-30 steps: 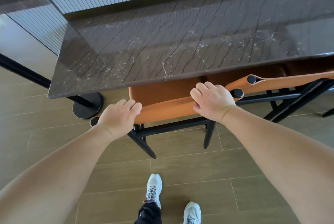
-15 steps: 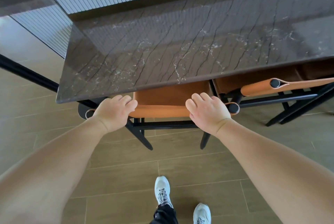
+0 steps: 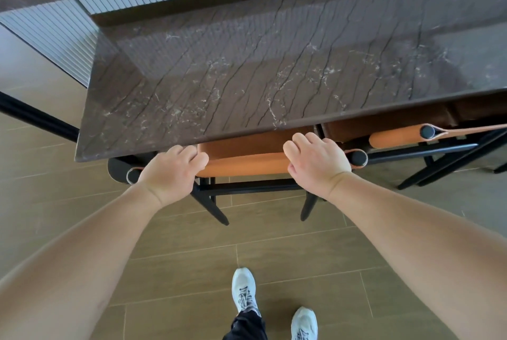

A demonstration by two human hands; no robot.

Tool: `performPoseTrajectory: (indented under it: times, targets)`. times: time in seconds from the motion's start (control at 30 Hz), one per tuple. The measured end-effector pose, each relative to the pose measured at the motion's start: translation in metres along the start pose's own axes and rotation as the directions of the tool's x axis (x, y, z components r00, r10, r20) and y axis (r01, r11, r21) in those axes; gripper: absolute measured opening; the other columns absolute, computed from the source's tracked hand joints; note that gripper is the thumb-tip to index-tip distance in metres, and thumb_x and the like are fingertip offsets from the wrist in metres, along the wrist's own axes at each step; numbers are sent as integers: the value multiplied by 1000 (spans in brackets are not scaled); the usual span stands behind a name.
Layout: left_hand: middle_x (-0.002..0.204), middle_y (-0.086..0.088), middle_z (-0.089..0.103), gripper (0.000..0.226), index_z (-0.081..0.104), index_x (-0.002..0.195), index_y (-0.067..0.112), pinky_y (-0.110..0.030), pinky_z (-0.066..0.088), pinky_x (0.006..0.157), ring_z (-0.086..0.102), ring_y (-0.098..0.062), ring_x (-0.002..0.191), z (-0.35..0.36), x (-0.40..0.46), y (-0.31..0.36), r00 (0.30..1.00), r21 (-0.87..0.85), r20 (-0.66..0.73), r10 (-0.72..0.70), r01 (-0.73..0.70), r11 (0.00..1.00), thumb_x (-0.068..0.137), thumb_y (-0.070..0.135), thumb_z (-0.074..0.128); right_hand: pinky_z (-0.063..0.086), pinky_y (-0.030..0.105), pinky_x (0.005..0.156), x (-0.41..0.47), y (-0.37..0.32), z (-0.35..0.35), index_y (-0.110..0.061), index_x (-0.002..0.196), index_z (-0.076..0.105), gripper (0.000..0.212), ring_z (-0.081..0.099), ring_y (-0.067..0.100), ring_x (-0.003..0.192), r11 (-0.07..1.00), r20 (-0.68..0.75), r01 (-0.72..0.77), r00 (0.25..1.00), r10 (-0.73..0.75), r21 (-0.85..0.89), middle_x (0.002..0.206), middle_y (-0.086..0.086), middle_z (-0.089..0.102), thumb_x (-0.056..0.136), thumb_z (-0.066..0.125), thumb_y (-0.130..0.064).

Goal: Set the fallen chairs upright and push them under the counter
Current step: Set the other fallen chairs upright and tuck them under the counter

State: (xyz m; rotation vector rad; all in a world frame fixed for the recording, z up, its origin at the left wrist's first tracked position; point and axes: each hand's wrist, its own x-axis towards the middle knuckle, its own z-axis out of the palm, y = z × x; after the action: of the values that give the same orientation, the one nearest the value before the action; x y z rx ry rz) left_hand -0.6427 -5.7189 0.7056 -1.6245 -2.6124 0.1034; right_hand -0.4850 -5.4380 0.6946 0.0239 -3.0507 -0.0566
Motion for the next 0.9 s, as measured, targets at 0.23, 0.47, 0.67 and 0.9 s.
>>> performPoseTrajectory:
  times: [0.23,0.47,0.67,0.9]
  targets:
    - [71,-8,49,46,52,88,9,-31,36,38,43,-29,55,26,-3,24,999,-50,38,-38,40,998,52,-14,69,41,34,47,-4,14,21,-9,84,56,19,52,27,65,1000,3,5,1000,-5,16,78,6,54,74,72,-13]
    - [70,-5,45,54,38,88,16,-27,16,44,28,-21,59,24,24,34,999,-11,24,-34,34,999,52,-11,67,44,37,53,9,47,23,-9,88,56,17,54,30,71,1000,-3,9,1000,-9,-20,82,9,55,78,68,-17]
    - [69,-4,46,55,40,88,17,-27,20,43,40,-26,55,22,30,22,998,13,64,-13,12,1000,53,-14,68,39,33,49,13,45,20,-9,86,57,17,52,29,67,1000,-13,4,1000,-4,6,79,9,55,77,71,-14]
    - [71,-4,46,50,44,85,15,-28,21,45,44,-28,58,26,27,17,997,12,67,-25,24,1000,57,-11,76,36,34,50,13,36,20,-8,84,58,20,54,31,66,1000,5,-14,1000,14,6,77,9,55,73,74,-11]
